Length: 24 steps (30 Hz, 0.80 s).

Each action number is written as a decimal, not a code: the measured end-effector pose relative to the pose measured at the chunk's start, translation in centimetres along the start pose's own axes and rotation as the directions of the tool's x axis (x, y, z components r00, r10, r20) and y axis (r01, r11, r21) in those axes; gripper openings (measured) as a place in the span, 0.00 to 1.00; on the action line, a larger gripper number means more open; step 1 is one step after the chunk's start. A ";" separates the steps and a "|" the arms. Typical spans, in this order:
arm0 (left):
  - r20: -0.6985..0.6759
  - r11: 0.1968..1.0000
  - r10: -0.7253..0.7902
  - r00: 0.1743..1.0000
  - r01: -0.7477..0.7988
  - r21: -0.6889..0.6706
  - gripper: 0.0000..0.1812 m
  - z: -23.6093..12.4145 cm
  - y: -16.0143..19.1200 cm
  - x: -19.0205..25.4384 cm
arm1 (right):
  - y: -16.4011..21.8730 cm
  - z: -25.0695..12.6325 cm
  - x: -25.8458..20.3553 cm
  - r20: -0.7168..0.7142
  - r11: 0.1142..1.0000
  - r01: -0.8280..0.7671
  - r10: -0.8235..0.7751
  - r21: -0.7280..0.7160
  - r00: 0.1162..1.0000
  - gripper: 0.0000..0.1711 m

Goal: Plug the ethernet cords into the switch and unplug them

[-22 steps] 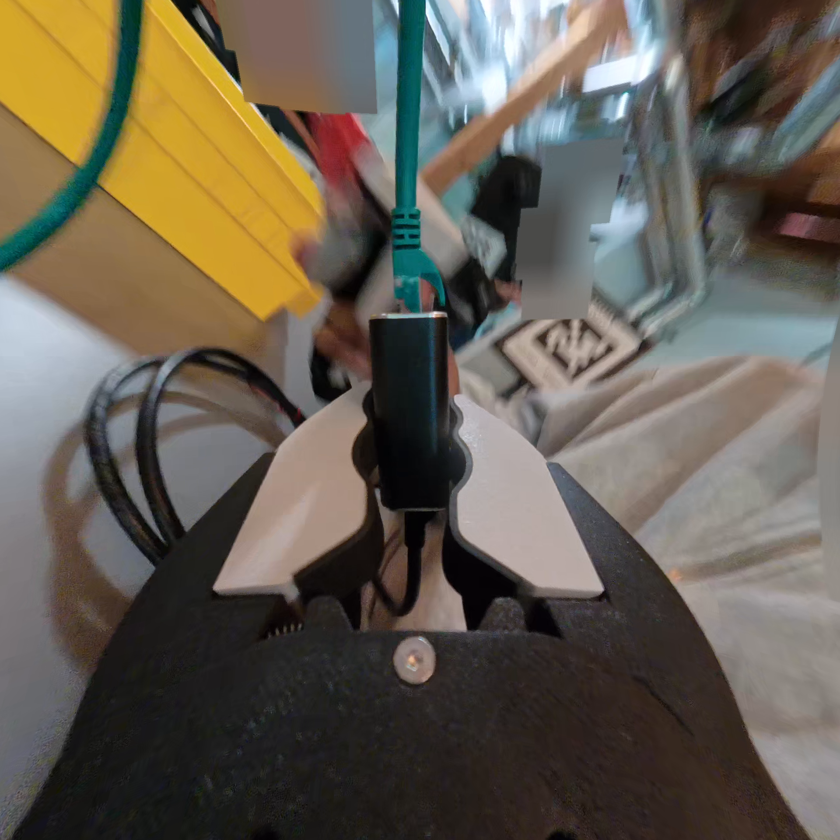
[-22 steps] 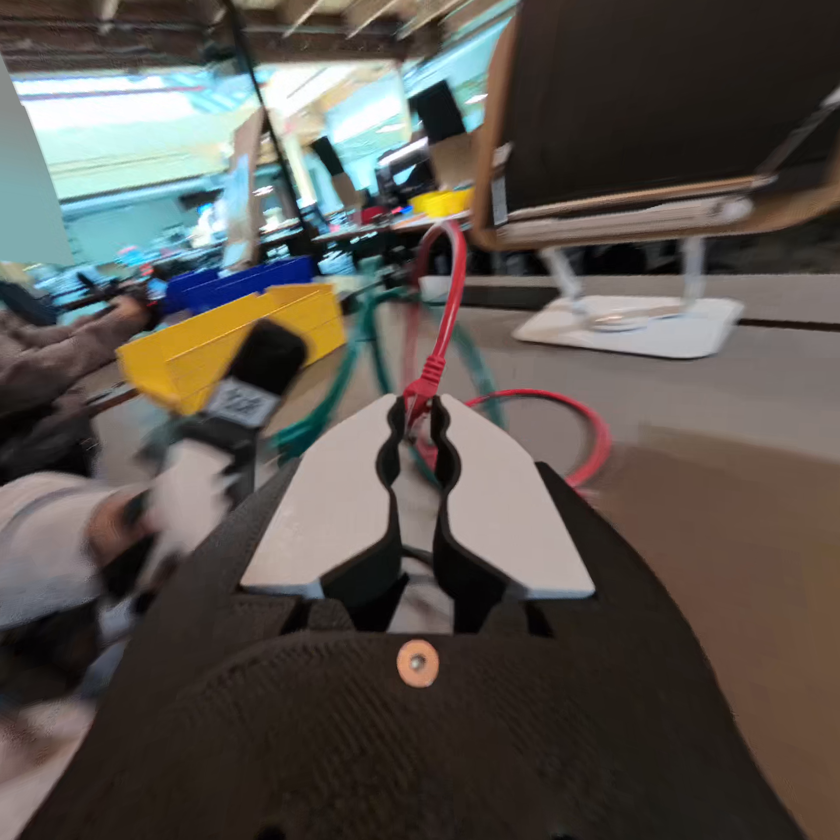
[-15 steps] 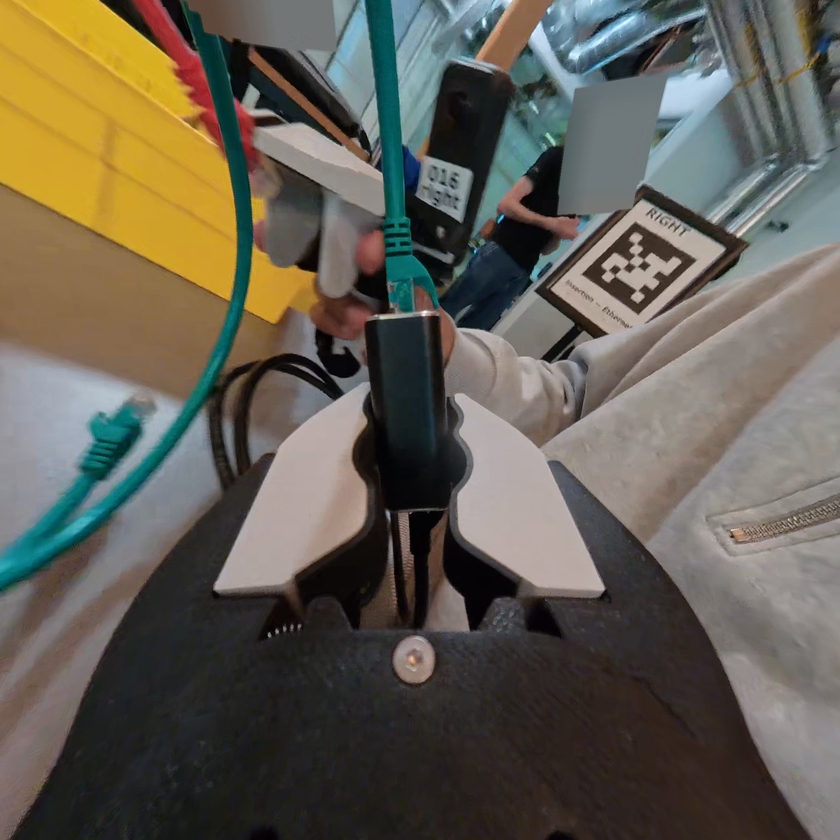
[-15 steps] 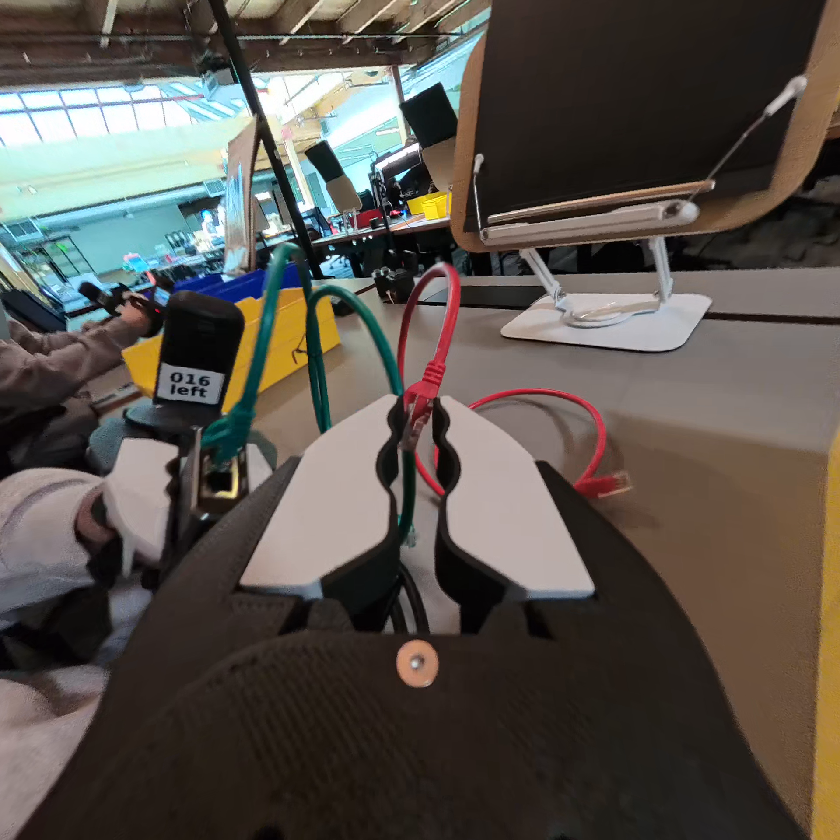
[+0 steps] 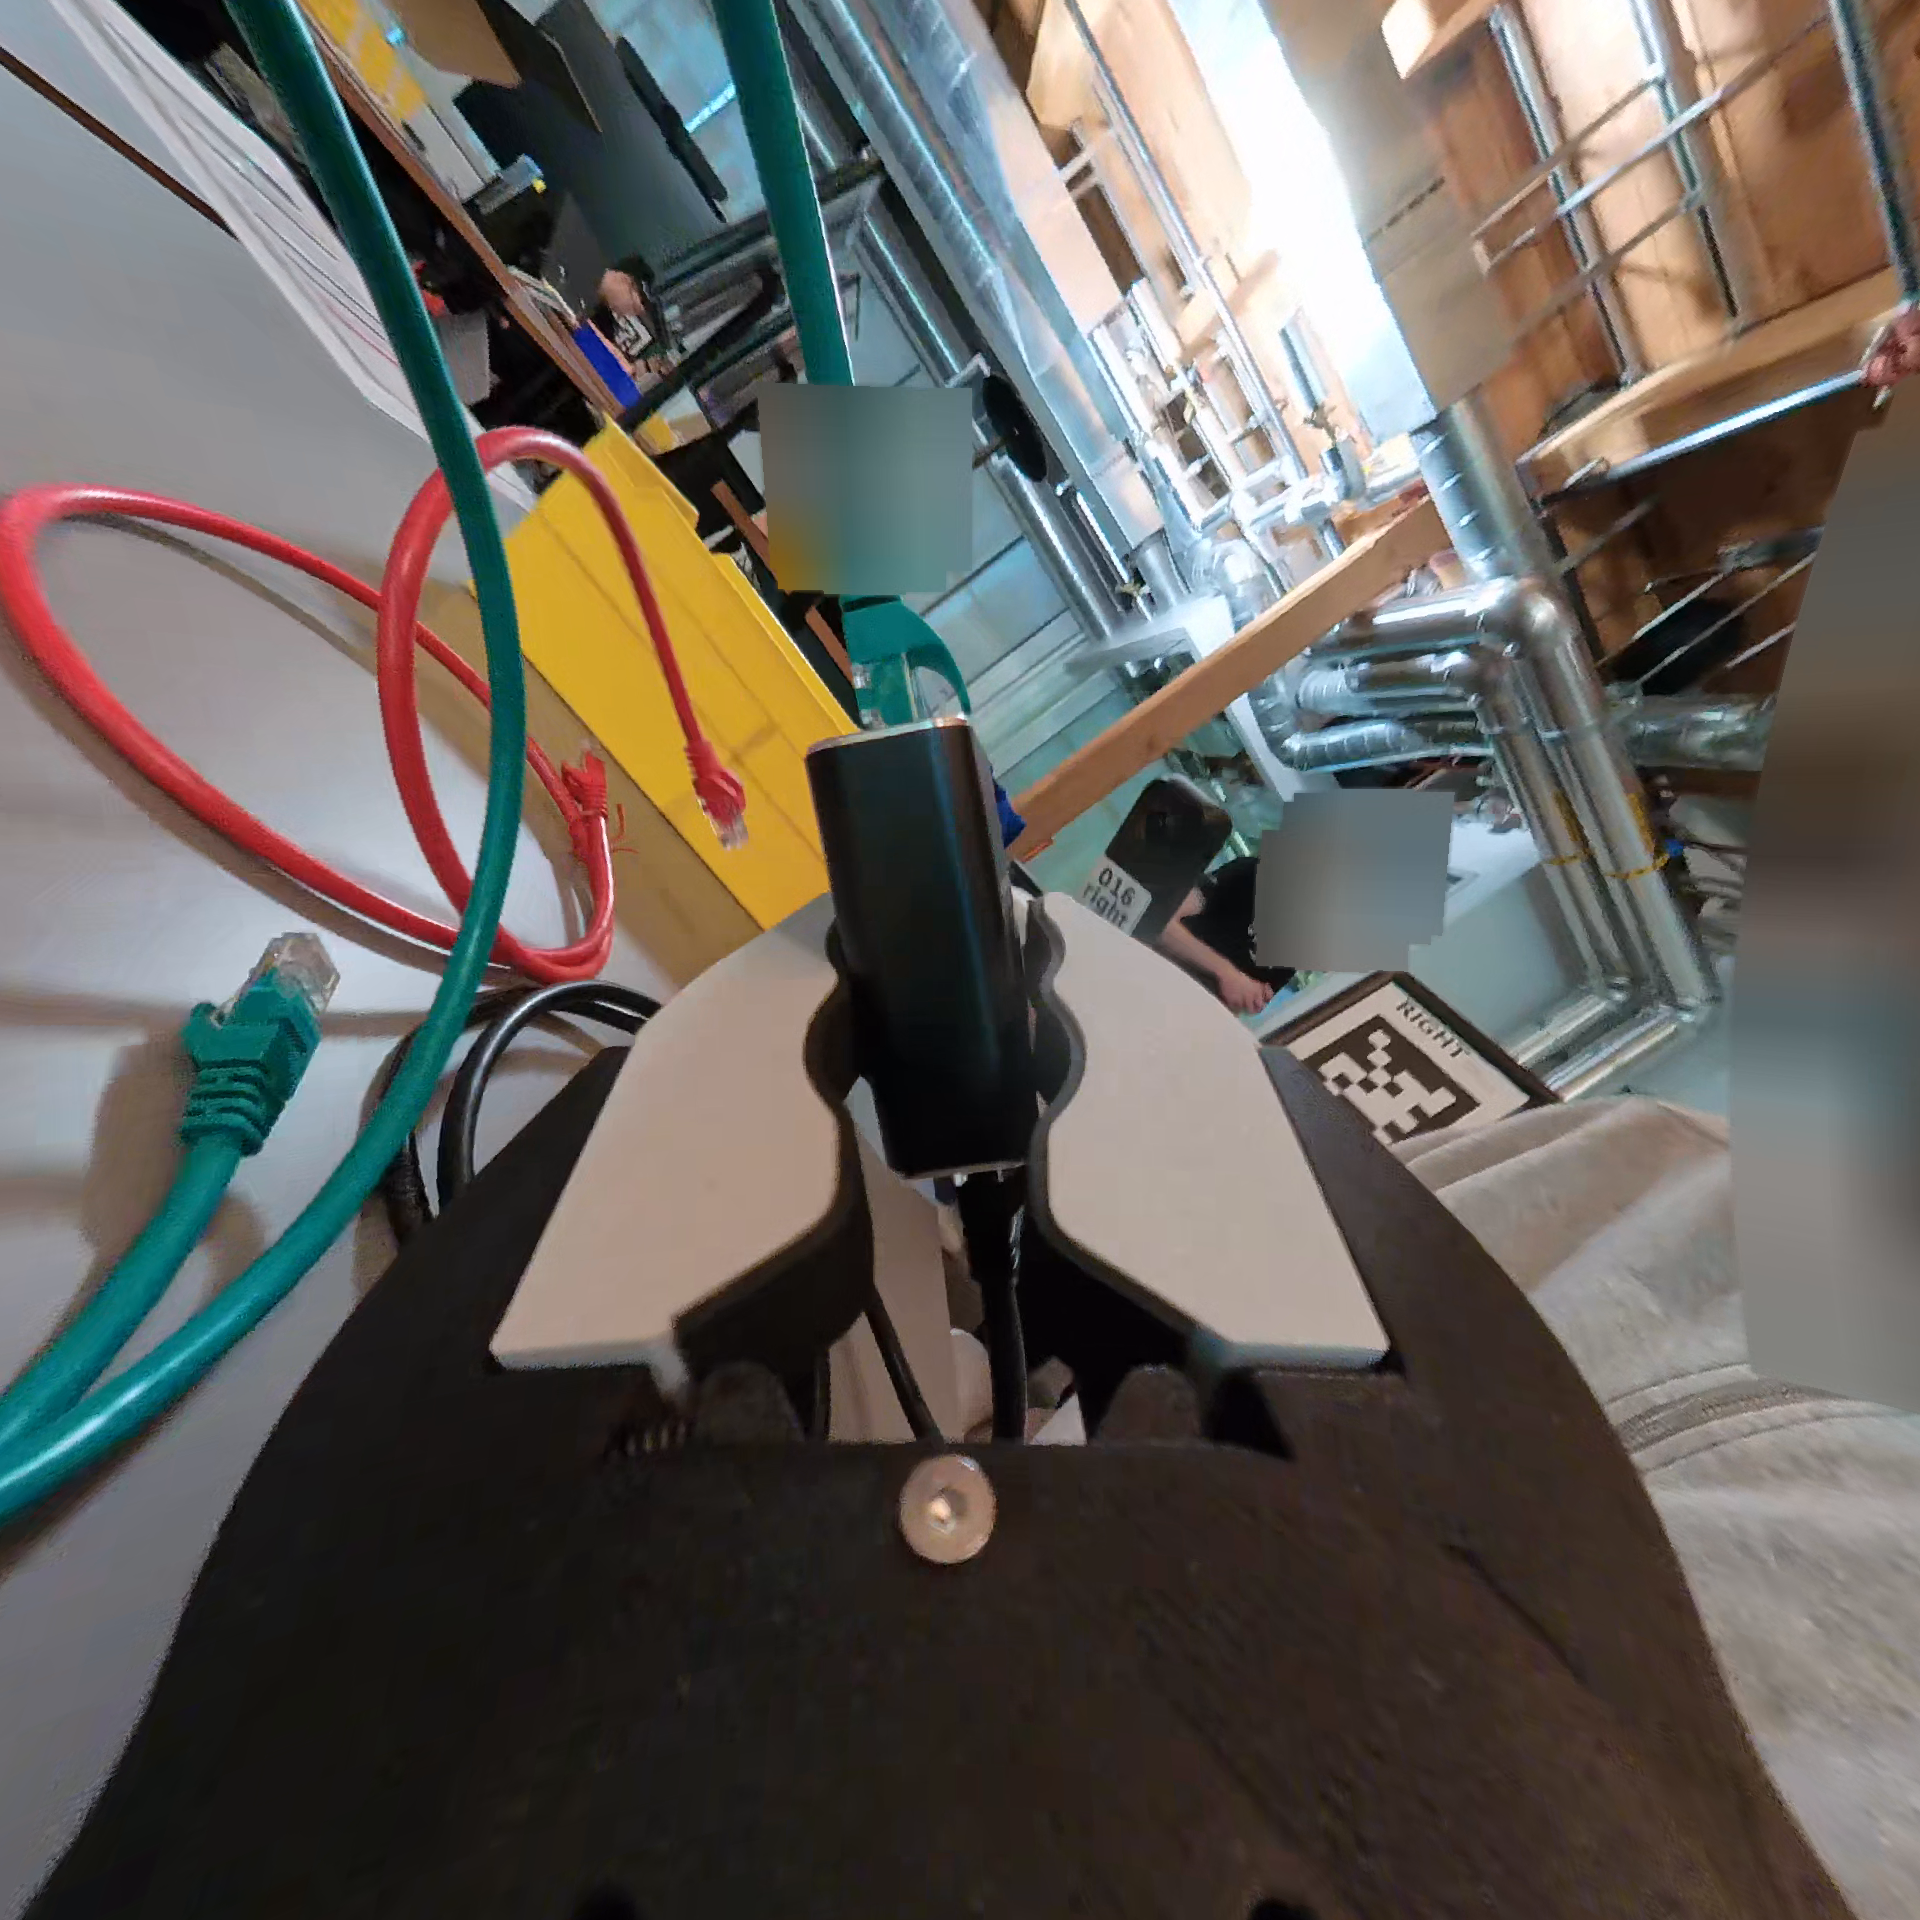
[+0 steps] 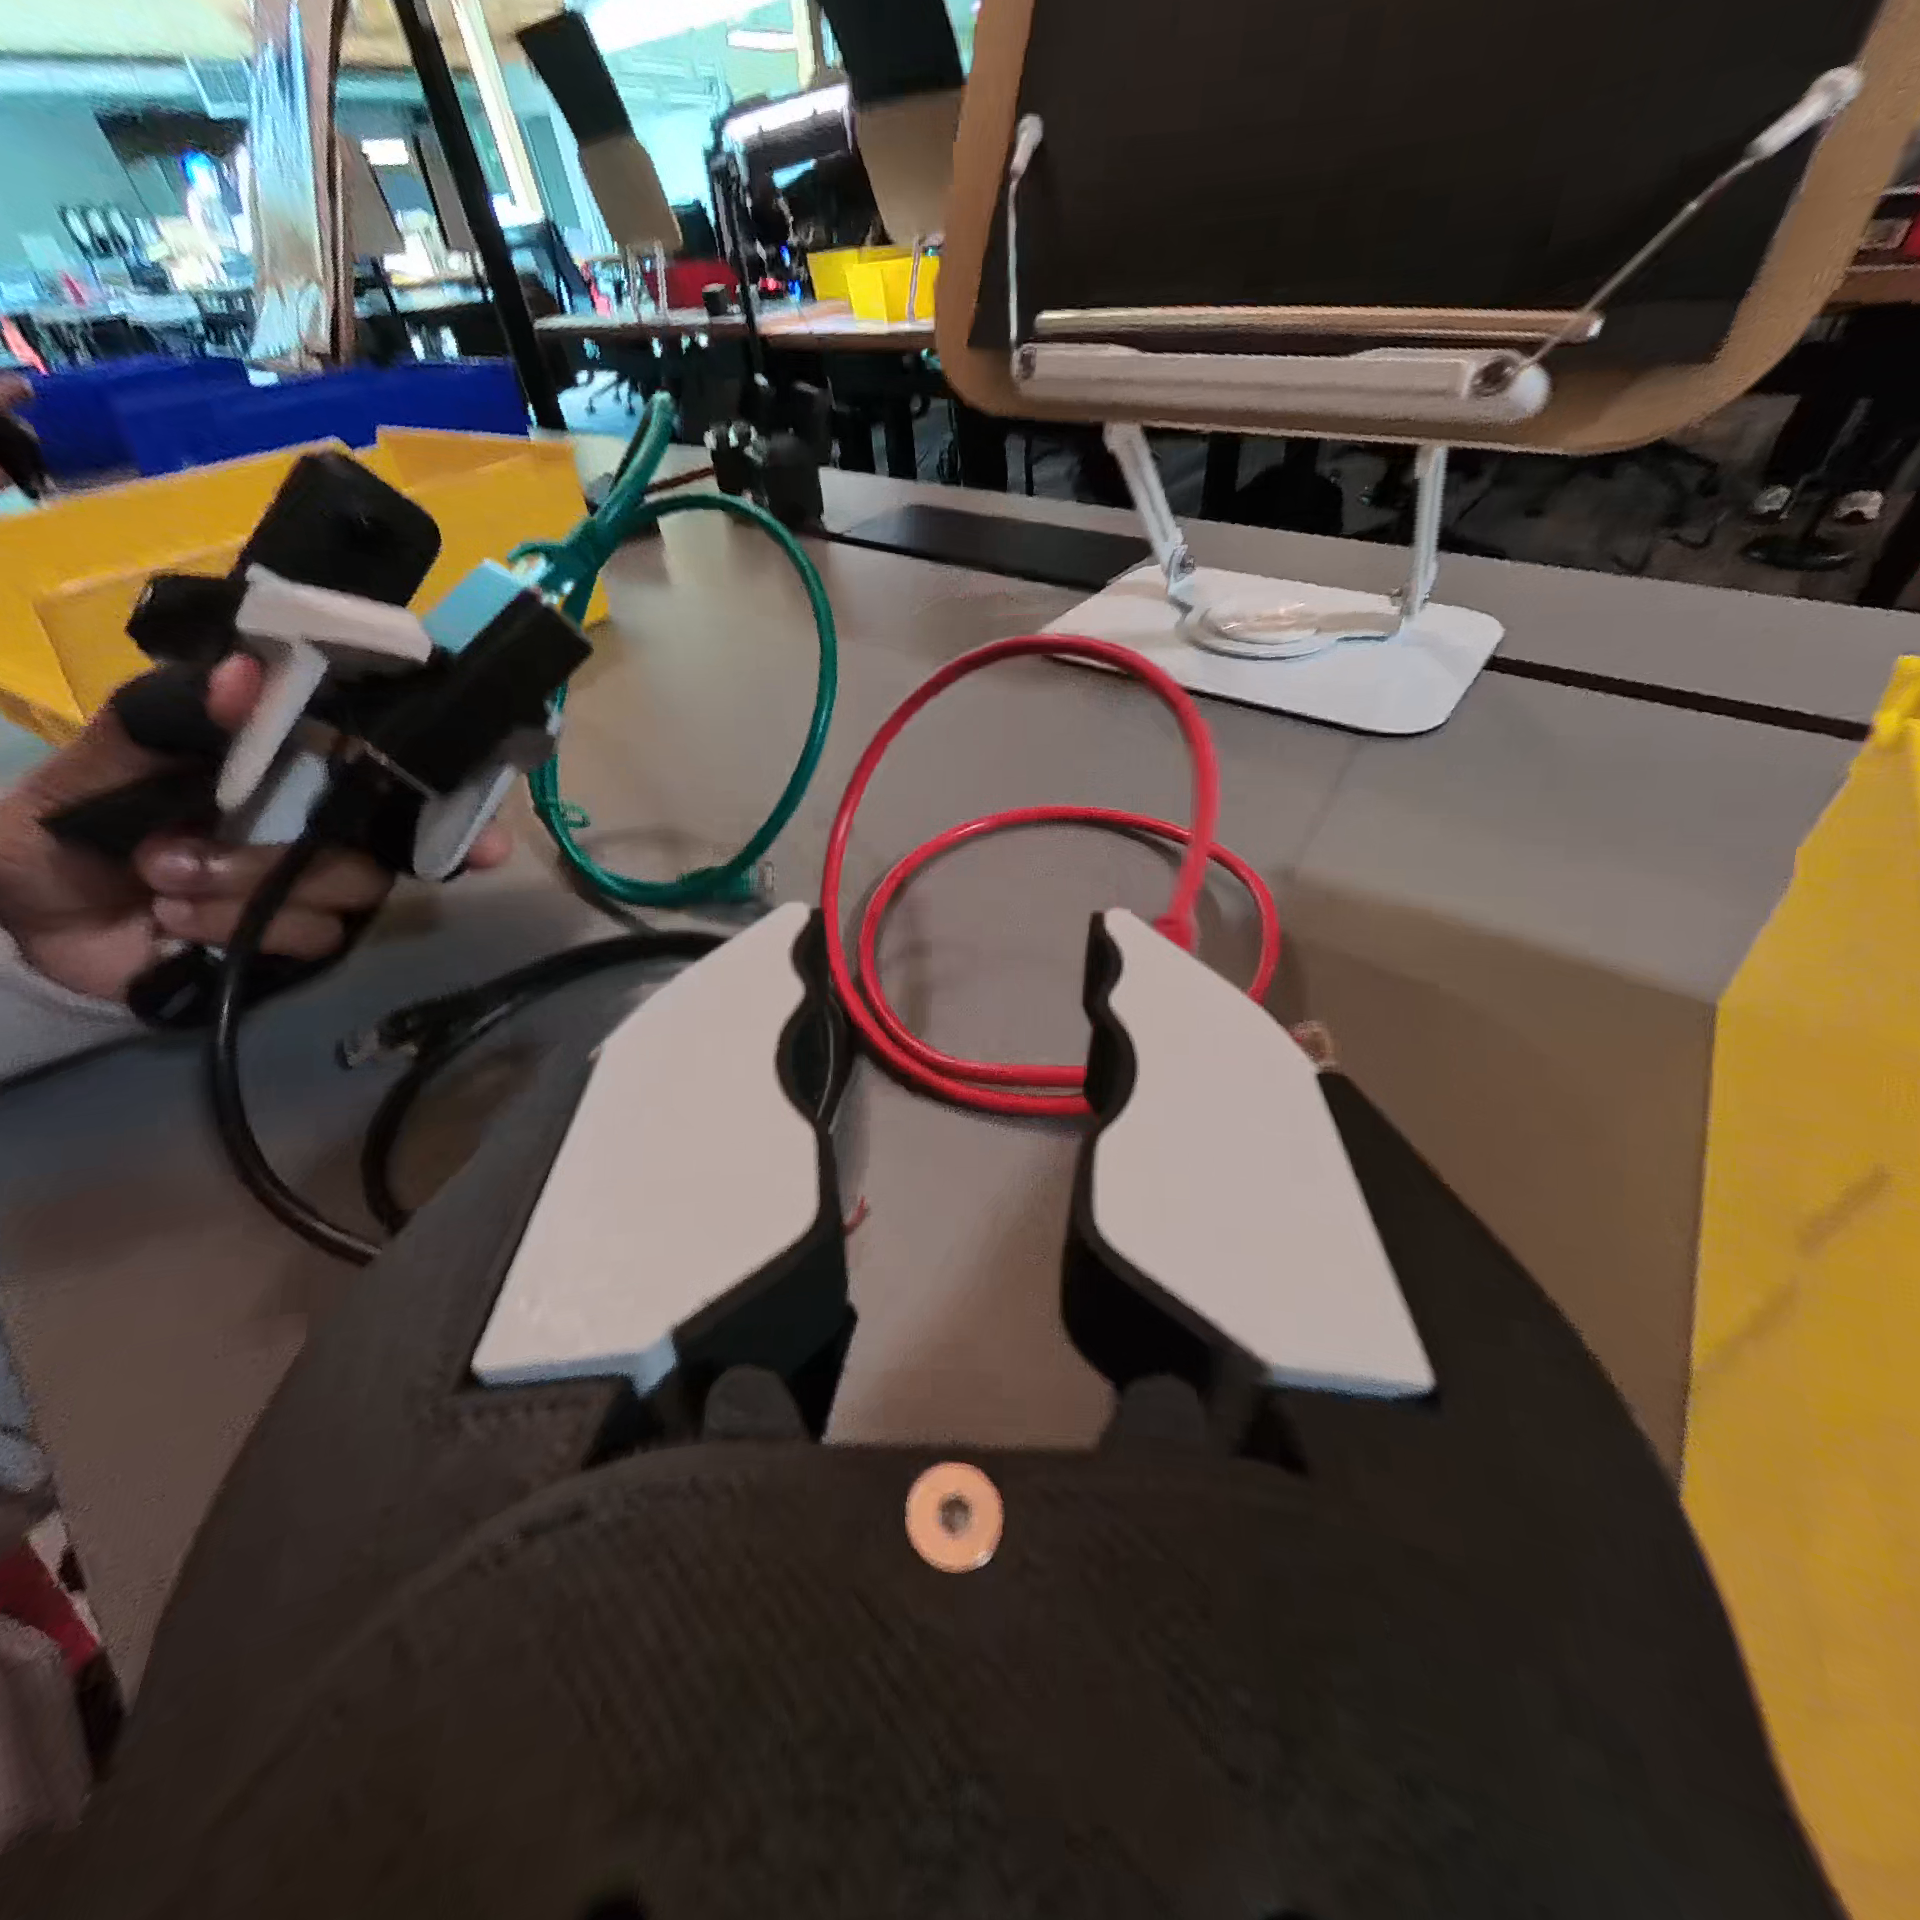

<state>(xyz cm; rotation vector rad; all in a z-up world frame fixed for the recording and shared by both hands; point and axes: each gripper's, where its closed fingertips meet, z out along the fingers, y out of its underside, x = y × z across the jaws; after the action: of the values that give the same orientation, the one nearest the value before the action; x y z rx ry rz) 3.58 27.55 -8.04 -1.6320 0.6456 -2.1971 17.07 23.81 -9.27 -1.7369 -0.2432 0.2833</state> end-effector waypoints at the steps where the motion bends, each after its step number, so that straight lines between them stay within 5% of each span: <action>1: -0.001 1.000 -0.014 1.000 0.014 0.020 0.16 -0.4 -0.5 -0.2 | 0.1 0.2 -0.4 0.005 0.999 0.032 -0.032 -0.006 0.999 0.29; 6: -0.021 0.992 -0.079 0.997 0.081 0.097 0.16 -1.8 -1.9 -0.8 | 0.7 0.9 -0.7 -0.019 0.985 0.165 -0.167 -0.056 0.986 0.32; 14: -0.044 0.997 -0.081 0.996 0.082 0.010 0.16 -0.3 0.0 -0.4 | 1.9 2.3 1.5 -0.108 0.982 0.131 -0.146 -0.138 0.983 0.40; 17: -0.054 0.996 -0.092 0.994 0.093 0.002 0.16 0.0 0.4 -0.4 | 3.6 3.1 4.5 -0.234 0.970 -0.003 -0.056 -0.243 0.971 0.44; 24: -0.054 0.997 -0.074 0.996 0.073 -0.026 0.16 0.5 1.0 -0.1 | 5.4 6.4 7.1 -0.252 0.915 -0.192 0.105 -0.355 0.962 0.48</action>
<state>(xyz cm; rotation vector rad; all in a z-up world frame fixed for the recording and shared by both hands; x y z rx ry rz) 4.08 26.61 -8.52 -1.6366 0.6392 -2.3021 21.76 31.08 -16.08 -2.1570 0.0081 0.1496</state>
